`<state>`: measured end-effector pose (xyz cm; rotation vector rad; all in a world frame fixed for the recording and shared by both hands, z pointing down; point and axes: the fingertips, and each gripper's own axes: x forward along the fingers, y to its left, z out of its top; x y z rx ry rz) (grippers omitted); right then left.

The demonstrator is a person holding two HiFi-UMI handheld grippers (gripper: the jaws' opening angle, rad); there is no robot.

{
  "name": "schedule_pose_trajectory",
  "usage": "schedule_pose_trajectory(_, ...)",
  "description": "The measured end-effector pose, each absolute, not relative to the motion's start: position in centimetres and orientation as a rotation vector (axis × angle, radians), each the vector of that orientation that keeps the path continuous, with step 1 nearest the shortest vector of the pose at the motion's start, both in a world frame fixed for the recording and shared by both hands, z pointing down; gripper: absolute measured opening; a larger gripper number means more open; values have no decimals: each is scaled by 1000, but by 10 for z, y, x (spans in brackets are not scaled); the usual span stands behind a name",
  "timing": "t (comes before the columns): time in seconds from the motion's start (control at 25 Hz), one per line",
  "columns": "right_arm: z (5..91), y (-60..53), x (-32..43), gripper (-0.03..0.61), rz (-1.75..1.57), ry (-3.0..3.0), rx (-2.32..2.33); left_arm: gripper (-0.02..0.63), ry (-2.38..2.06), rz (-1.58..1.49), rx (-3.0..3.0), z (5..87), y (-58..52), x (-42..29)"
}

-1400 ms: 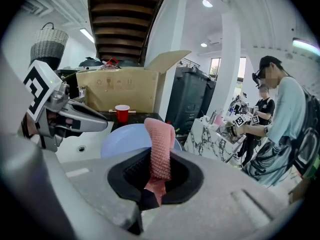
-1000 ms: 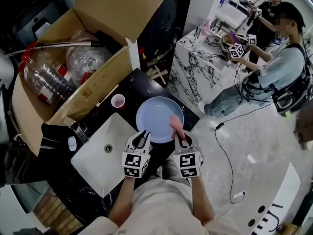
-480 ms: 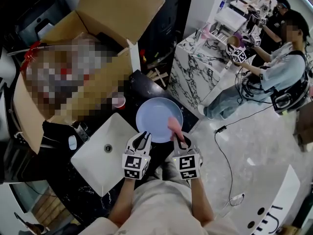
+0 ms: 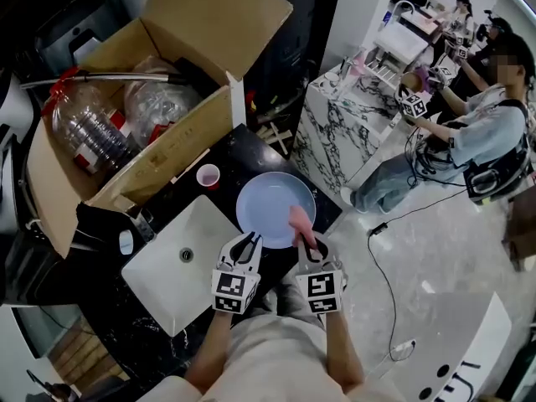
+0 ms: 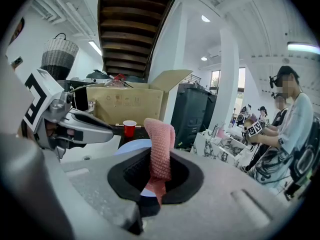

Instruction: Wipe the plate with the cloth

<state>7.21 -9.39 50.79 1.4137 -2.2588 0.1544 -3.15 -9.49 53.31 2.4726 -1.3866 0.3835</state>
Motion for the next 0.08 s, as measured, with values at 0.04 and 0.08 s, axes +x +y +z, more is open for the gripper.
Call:
schedule_pose_trajectory(0.04,507,-94,72,28,153,-2261,1414,57,-1389,382,2473,532,-95,-31)
schedule_pose_trajectory(0.08,507,-94,72,28,152,-2263,1415,57,-1391,380,2474,532,-95,-31)
